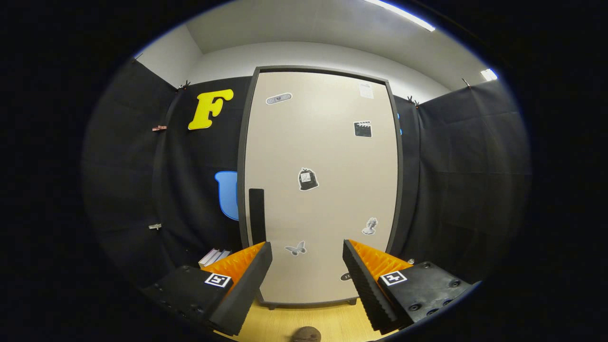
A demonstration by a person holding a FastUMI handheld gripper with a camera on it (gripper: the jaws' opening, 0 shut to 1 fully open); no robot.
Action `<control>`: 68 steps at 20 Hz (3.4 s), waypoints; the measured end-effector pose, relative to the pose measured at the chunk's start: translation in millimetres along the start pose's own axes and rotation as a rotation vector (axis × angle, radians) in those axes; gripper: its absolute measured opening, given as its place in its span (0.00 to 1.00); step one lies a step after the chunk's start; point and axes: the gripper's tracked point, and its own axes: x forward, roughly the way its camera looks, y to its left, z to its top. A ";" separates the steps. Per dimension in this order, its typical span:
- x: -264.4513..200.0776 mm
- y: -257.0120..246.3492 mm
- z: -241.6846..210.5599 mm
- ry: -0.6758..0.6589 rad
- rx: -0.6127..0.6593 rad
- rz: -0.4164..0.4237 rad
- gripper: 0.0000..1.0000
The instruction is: Open the shoe cabinet door, grab the shoes and put them into the shoe cabinet, then close the shoe cabinet door.
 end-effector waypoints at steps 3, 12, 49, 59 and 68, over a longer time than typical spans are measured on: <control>11.9 14.8 -2.5 0.008 0.011 0.016 0.98; 71.7 73.8 -9.1 0.035 0.048 0.096 0.98; 122.6 89.6 -27.9 0.059 0.058 0.140 0.24; 51.9 53.5 -22.6 0.052 0.070 0.191 0.24; -4.2 2.2 -22.3 0.077 0.066 0.266 0.24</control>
